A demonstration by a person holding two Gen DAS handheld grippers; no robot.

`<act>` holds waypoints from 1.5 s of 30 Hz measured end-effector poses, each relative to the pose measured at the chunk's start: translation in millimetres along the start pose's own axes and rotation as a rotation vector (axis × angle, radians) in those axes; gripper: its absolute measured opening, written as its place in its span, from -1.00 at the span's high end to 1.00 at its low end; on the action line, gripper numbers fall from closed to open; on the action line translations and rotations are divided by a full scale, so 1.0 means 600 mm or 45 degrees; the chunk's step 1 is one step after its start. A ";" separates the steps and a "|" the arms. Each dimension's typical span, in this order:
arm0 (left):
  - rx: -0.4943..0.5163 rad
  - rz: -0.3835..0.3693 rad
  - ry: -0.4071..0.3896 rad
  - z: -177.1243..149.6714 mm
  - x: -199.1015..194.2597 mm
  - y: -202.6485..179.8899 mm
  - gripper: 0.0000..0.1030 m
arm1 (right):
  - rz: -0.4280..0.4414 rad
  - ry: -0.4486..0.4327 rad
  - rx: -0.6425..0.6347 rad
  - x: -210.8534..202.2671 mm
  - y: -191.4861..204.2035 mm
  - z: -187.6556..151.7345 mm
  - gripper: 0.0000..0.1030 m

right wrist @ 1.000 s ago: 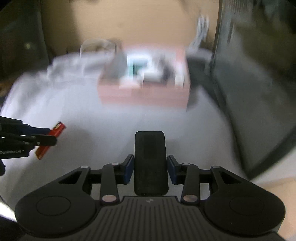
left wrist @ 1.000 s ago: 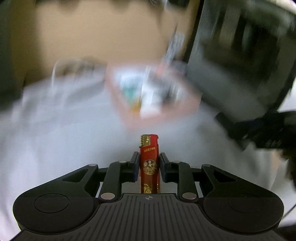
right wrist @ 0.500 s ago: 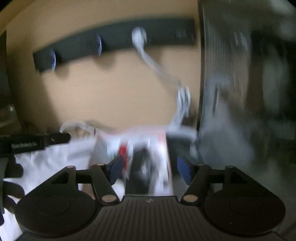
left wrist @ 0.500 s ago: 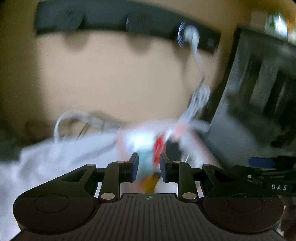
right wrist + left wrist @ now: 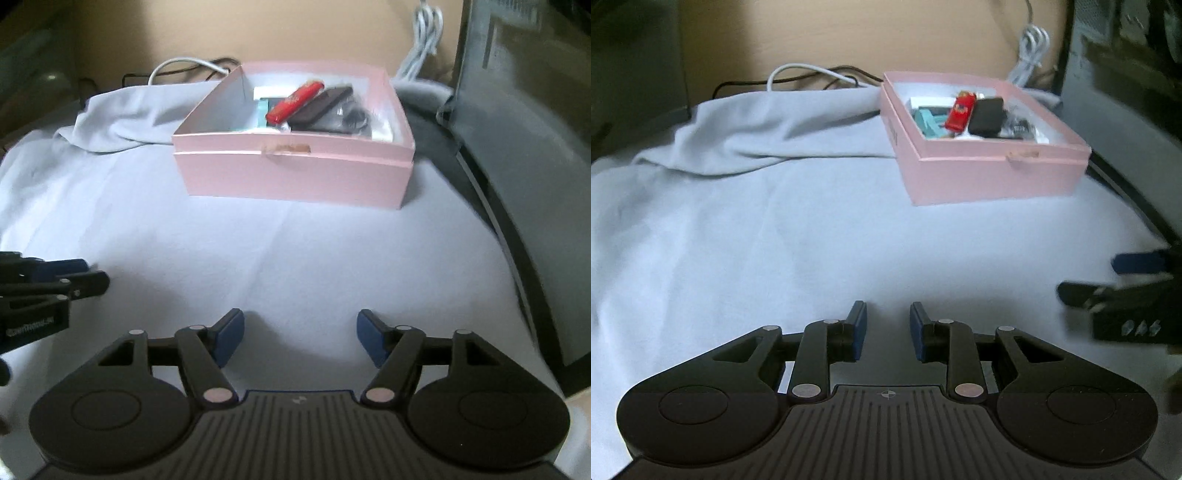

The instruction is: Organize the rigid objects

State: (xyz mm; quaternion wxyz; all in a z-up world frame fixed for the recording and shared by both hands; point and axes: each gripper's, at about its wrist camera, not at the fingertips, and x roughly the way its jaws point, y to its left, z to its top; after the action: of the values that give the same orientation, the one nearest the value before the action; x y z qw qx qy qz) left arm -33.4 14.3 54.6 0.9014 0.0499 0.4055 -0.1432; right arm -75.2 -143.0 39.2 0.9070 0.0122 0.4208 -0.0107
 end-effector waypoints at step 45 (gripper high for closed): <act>-0.096 0.168 -0.165 0.003 0.043 -0.050 -0.83 | -0.080 -0.213 0.104 0.044 -0.053 0.003 -1.00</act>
State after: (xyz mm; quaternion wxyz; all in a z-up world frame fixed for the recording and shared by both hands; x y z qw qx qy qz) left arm -24.8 -20.3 37.6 0.9344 0.0332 0.3474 -0.0711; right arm -57.5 -175.0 19.9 0.9369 0.0350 0.3430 -0.0572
